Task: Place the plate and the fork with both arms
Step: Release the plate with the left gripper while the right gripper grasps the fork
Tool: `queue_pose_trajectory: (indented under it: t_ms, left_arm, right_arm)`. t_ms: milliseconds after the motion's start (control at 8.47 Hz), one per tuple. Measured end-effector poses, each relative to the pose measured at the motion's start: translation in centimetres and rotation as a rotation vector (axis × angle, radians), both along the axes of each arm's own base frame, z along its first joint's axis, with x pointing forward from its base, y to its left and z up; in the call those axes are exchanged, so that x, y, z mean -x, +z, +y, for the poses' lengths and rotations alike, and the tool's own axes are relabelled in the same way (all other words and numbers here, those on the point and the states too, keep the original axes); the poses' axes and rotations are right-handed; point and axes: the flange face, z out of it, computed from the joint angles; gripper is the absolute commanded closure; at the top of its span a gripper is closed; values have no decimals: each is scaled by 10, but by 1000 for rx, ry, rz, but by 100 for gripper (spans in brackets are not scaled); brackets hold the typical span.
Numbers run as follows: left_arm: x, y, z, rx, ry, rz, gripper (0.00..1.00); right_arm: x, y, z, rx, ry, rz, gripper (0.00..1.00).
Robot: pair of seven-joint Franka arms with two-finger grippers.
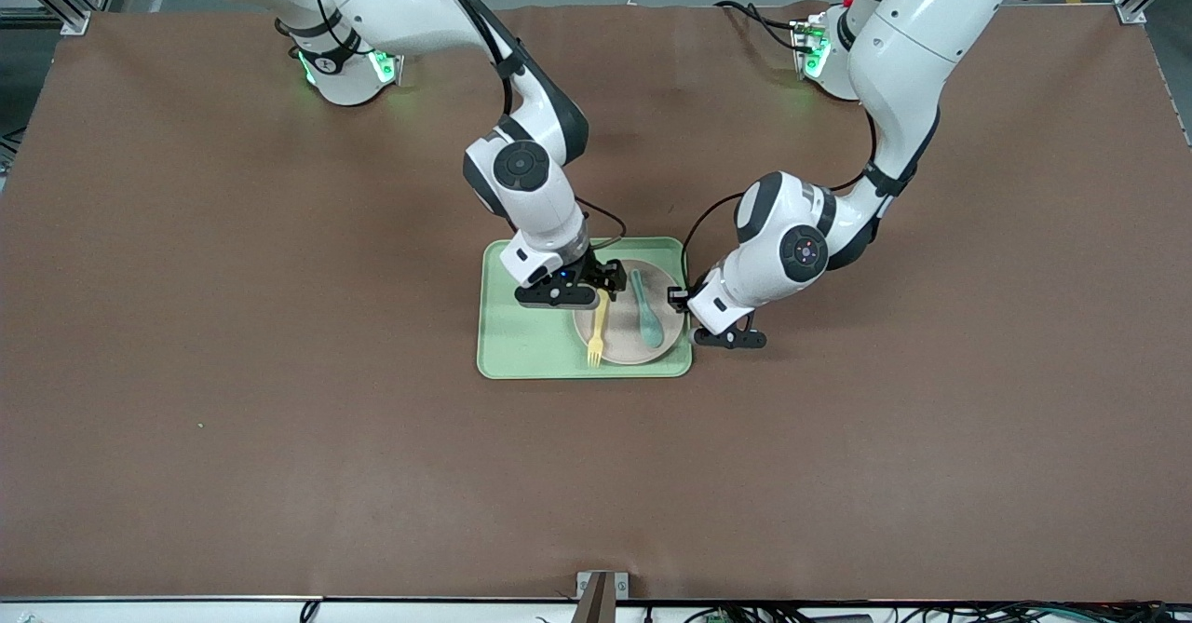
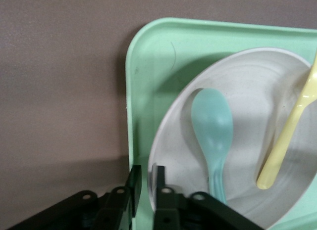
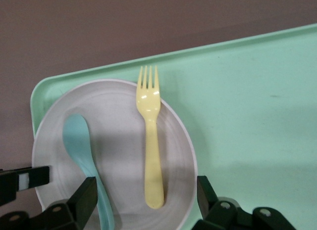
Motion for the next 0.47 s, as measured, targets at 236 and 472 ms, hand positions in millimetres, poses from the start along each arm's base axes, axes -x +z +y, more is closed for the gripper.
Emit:
queue_pose_trajectory:
  t_ms: [236,472]
  left_arm:
    - [-24,29,21,17,48,-57,0]
    - [-66,94,83,33,149,-166,0]
  right_arm:
    - [-3,-11,13,32,53,-36,12]
    - [-4,-32,19,60,79,-40,14]
